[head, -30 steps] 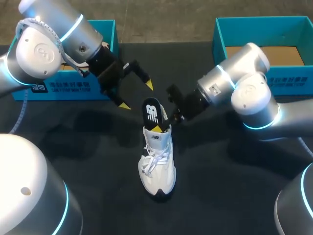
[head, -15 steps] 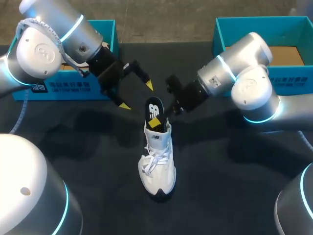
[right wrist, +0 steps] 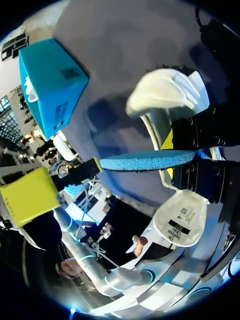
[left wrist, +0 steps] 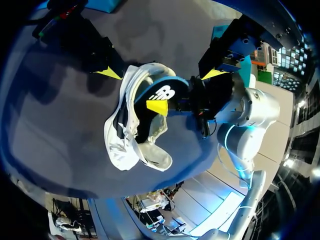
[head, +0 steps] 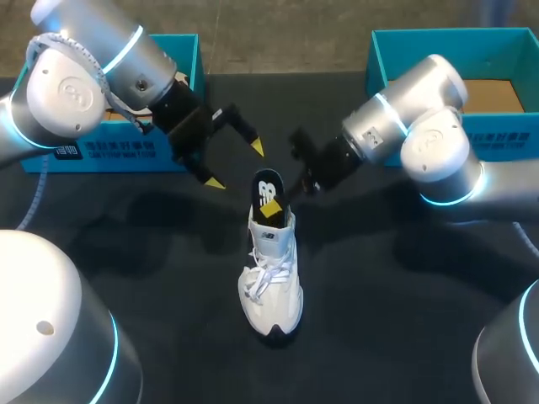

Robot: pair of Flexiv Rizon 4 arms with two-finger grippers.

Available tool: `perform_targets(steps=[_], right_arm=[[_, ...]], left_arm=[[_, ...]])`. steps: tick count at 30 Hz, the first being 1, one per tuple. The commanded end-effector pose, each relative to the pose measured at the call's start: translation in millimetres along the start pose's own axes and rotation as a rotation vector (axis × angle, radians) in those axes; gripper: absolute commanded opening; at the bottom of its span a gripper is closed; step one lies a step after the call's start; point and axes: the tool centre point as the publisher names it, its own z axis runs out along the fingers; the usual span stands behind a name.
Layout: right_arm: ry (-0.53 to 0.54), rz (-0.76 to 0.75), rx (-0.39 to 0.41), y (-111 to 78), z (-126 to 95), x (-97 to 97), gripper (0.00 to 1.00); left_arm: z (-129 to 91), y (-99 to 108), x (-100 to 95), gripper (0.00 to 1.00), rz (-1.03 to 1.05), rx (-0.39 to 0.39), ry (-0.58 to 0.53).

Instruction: Take the shoe out of the shoebox, open the shoe tongue, remove and reinsert the insole, then place the shoe into the shoebox

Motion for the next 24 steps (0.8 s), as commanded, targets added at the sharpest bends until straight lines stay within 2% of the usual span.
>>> perform_targets(steps=[1, 7, 12, 13, 14, 16, 19, 24], right_arm=[[0.011, 0.013, 0.004, -7.4, 6.6, 2.0, 0.0], [0.025, 0.033, 0.023, -15.5, 12.9, 7.1, 0.0], [0.026, 0.03, 0.031, -13.1, 14.1, 8.5, 0.0], [0.022, 0.026, 0.03, -11.7, 13.1, 9.1, 0.04], [0.013, 0.018, 0.025, -9.1, 11.0, 10.1, 0.19], [0.0, 0.009, 0.019, -6.0, 8.3, 11.0, 0.22], [-0.019, -0.007, 0.02, -0.1, 3.9, 11.2, 0.33], [-0.051, -0.019, 0.024, 5.1, -6.9, 10.5, 0.33]], left_arm=[[0.5, -2.3, -1.3, 1.0, 0.002, -0.005, 0.003], [1.2, -1.7, -2.7, 1.0, 0.003, -0.003, 0.004], [1.7, -1.2, -4.0, 1.0, 0.004, -0.002, 0.005], [1.6, -1.1, -4.2, 1.0, 0.004, -0.001, 0.005], [1.5, -0.9, -4.3, 1.0, 0.004, -0.002, 0.005], [1.2, -0.6, -4.2, 1.0, 0.004, -0.003, 0.004], [0.9, -0.2, -3.5, 1.0, 0.002, -0.003, 0.003], [-0.6, 0.1, -1.1, 1.0, -0.002, -0.008, 0.001]])
